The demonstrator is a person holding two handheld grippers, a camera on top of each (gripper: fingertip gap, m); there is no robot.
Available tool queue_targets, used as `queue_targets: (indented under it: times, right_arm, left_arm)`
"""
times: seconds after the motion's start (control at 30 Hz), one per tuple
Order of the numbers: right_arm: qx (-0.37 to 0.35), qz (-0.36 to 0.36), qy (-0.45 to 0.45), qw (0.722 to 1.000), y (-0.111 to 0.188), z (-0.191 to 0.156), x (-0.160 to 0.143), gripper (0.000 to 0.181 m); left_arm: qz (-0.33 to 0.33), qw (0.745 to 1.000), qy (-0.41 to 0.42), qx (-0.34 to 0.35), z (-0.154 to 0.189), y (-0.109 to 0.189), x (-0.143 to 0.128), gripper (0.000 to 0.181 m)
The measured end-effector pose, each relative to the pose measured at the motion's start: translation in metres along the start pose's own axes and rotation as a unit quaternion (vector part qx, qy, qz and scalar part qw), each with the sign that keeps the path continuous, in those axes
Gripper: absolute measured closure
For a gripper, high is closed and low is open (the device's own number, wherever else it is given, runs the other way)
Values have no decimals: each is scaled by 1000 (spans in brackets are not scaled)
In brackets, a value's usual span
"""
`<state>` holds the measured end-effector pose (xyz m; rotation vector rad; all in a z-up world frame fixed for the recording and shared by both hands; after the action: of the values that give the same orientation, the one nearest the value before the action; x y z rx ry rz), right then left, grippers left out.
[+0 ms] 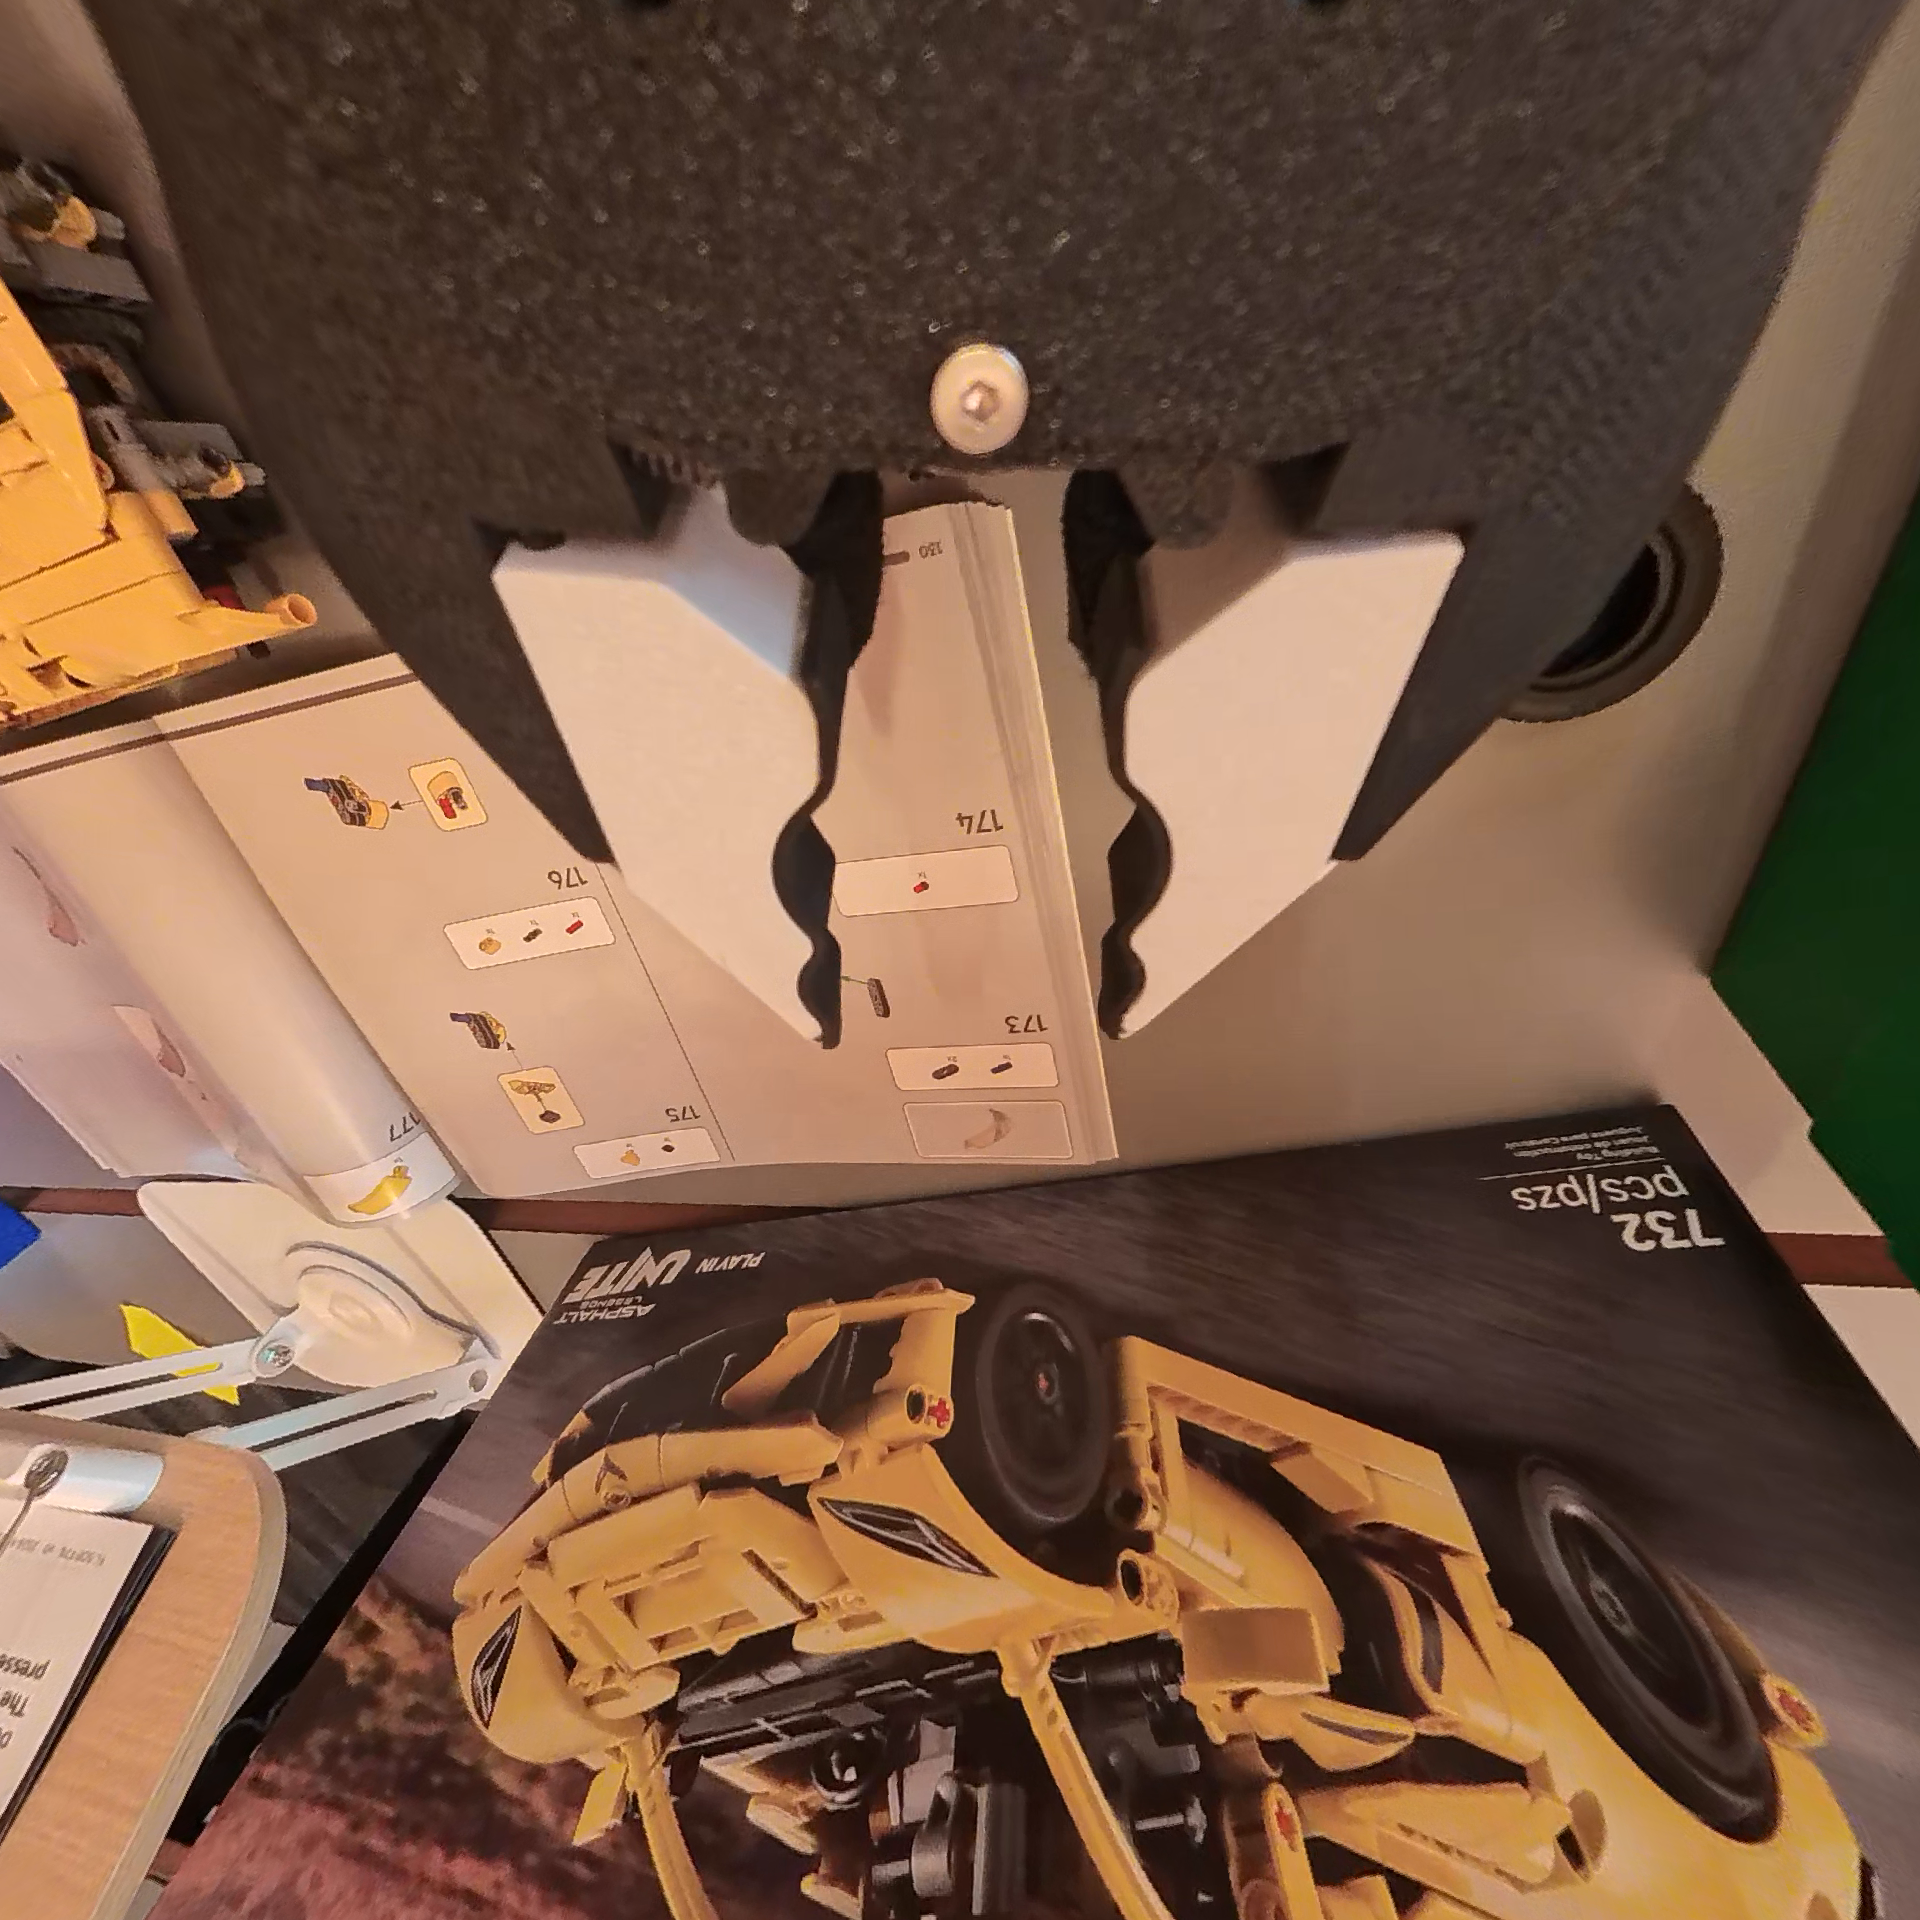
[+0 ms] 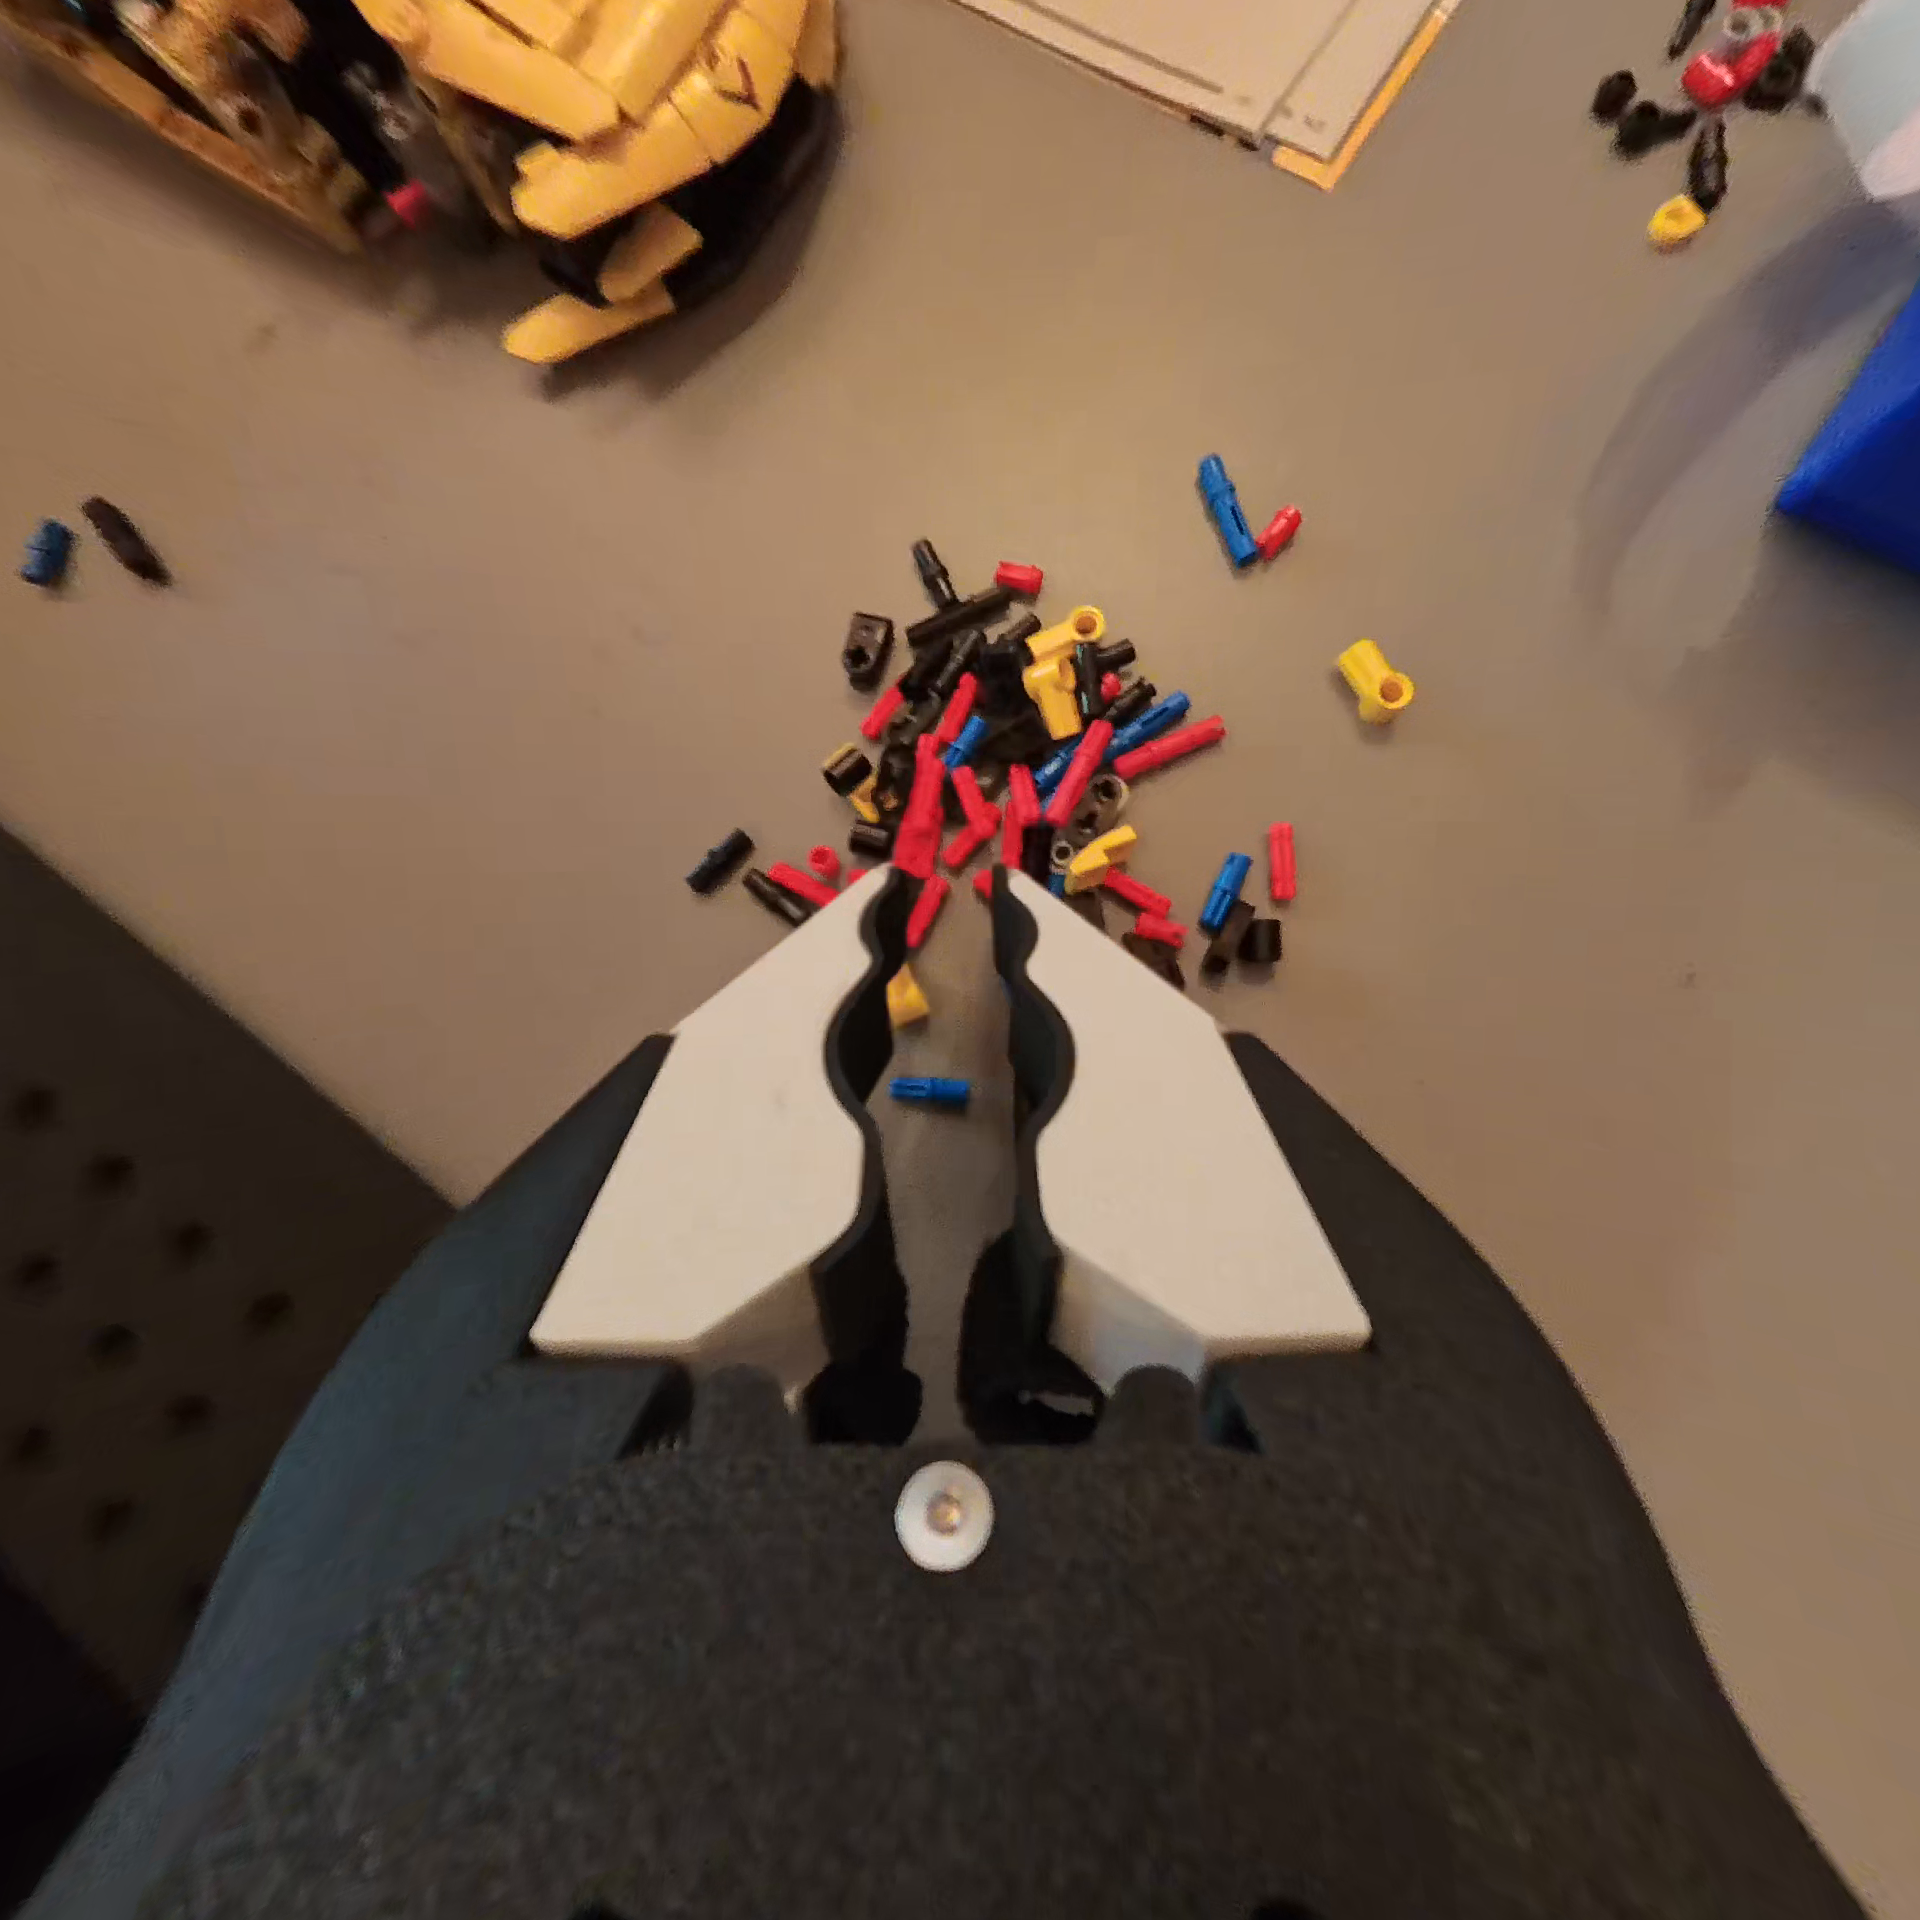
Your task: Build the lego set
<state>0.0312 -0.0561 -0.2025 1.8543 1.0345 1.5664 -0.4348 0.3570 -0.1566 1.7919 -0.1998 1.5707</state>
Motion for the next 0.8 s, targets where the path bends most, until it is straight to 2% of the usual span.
queue_targets:
  times: [0.1,0.3,0.47,0.6,0.73,0.8]
  right_arm:
    - [-26,-3,14,1000,-7,3,-5,170]
    - [-27,4,15,1000,-9,2,0,169]
    - [-49,-3,9,999,-10,15,3,168]
    - [-43,3,-2,999,-6,17,8,165]
    - [-30,-4,31,999,-8,3,13,165]
    - [-1,-12,42,999,-10,-7,13,165]
  left_arm:
    - [2,1000,5,-2,-1,0,0,131]
    - [-2,1000,4,-7,2,-2,-1,131]
    - [-1,1000,4,-7,1,-1,-1,131]
    - [0,1000,7,-6,0,0,-1,131]
    - [-2,1000,6,-7,1,-1,-1,131]
    - [-2,1000,5,-7,1,-1,-1,131]
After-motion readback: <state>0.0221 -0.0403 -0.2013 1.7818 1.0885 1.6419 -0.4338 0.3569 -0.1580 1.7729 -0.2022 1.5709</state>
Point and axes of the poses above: each gripper's, where its closed fingertips meet, y back along the fingers, x out of its top, z = x × y across the jaws, the point moved 5 cm from there along y, back along the fingers, and after that the axes turned 13 degrees about -y, right-handed, at the moved point
